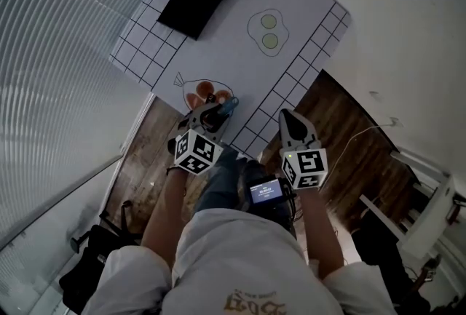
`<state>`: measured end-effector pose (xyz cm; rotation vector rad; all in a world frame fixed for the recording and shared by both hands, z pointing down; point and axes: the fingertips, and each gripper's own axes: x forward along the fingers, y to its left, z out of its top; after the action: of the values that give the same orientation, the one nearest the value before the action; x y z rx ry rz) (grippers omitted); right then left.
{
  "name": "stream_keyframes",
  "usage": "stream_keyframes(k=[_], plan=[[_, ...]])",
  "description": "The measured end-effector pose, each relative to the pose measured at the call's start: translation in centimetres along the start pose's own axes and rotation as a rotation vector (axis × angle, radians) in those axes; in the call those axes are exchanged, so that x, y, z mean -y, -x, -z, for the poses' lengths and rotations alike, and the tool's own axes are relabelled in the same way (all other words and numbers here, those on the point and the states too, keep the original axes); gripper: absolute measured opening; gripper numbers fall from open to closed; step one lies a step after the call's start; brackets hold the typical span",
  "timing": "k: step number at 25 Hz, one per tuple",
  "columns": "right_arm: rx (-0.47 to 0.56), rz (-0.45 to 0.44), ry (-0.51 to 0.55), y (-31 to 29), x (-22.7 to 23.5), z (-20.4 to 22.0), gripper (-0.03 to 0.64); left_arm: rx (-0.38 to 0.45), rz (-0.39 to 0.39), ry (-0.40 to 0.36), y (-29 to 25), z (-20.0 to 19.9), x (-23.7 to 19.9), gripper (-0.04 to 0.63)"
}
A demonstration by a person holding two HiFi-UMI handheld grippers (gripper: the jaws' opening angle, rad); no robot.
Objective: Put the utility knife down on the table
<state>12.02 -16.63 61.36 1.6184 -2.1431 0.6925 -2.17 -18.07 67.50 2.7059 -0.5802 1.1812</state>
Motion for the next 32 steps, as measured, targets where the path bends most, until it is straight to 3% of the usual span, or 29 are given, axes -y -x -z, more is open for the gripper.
stream_keyframes(k=[12, 24, 32], plan=[[-0.027, -0.012, -0.023, -0.4, -1.0, 1.2, 0.008, -0.053, 0.039, -0.017, -1.7, 2.0, 0.7, 0.146], [-0.025, -0.001, -0.041, 0.1, -0.6, 1.6, 0.008, -0.014, 0.046, 0.004, -1.7, 2.2, 0.8, 0.146], [0.006, 0.005, -0.057, 0.7, -0.6, 0.9, 0.008, 0.005, 0.094, 0.108, -1.7, 2.1, 1.1, 0.170]])
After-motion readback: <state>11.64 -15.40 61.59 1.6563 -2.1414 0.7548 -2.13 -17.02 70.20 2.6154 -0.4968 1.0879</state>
